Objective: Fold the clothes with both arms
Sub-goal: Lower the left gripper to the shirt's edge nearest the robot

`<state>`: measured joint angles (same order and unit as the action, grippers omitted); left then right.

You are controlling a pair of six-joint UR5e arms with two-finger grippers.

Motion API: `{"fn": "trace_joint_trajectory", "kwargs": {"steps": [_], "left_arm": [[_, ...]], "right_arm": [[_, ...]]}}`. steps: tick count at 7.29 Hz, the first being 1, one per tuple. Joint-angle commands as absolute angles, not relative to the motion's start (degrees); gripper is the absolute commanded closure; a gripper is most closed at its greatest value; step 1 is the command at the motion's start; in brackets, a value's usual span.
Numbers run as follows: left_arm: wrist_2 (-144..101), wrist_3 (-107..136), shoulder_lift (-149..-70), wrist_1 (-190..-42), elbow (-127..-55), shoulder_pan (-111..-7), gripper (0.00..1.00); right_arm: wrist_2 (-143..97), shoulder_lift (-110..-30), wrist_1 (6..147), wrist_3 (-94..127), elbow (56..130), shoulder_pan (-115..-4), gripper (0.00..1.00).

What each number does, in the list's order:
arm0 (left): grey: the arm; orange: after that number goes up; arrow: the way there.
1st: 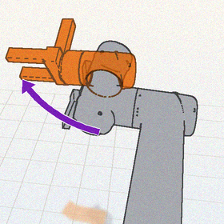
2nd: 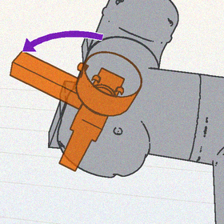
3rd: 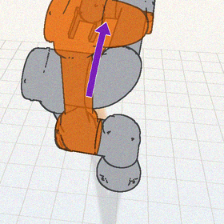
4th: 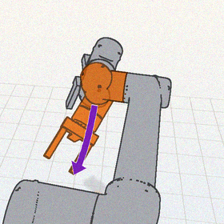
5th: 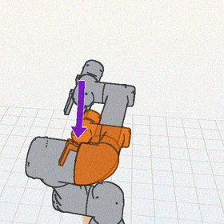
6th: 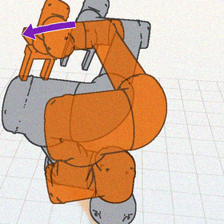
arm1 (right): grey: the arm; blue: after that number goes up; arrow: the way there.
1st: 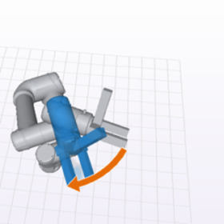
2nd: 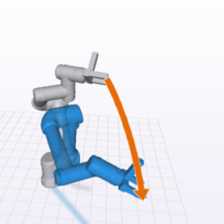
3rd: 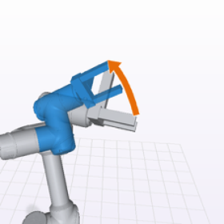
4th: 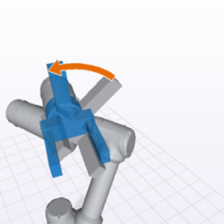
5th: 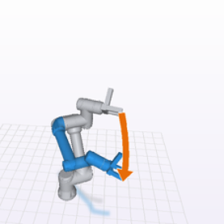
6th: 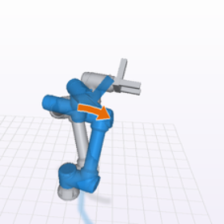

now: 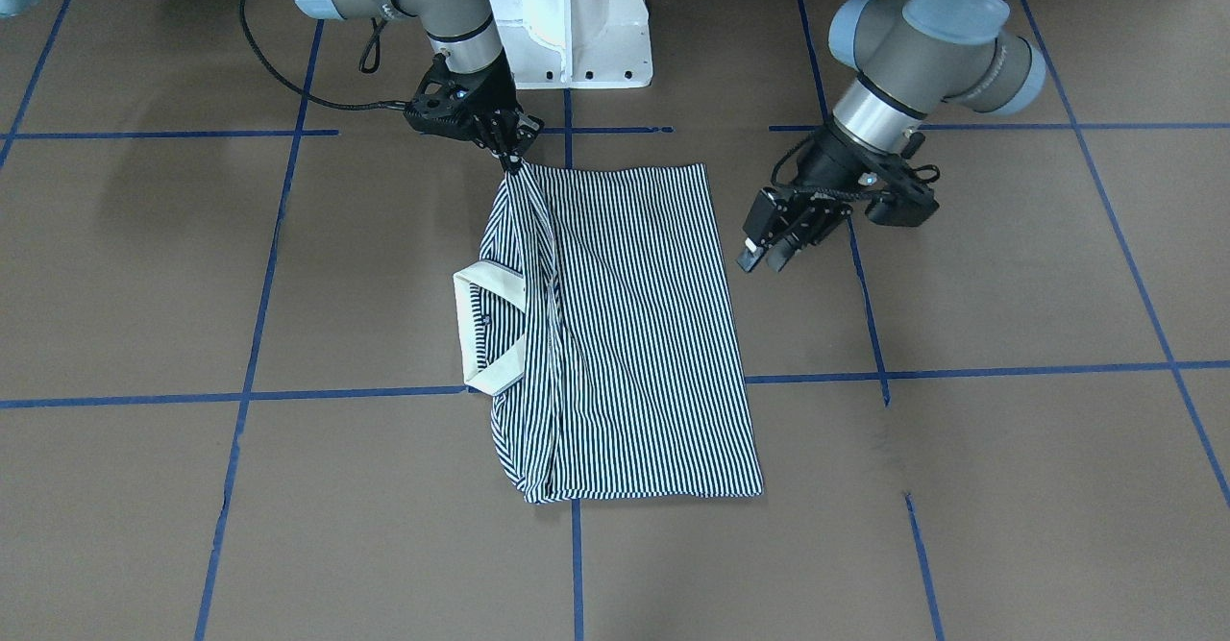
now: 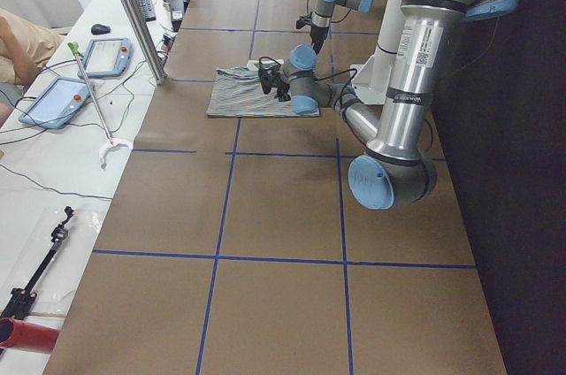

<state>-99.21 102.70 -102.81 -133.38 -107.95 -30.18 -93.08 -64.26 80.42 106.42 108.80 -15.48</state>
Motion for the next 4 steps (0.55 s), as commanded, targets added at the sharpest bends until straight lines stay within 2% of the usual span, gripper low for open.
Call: {"fn": "trace_joint_trajectory", "kwargs": {"steps": [1,4], "left_arm": [[-90.2,109.1,-101.0,-127.3,-109.9,-18.8,0.40],[-88.9,109.4,-101.0,-121.6,-110.3,-14.7,0.37]], "right_arm": [[-93.1,-64.4,80.4,106.4,108.9,-15.4,1.00],[-93.1,-64.5,80.4,106.3,108.9,-15.4,1.00]]}}
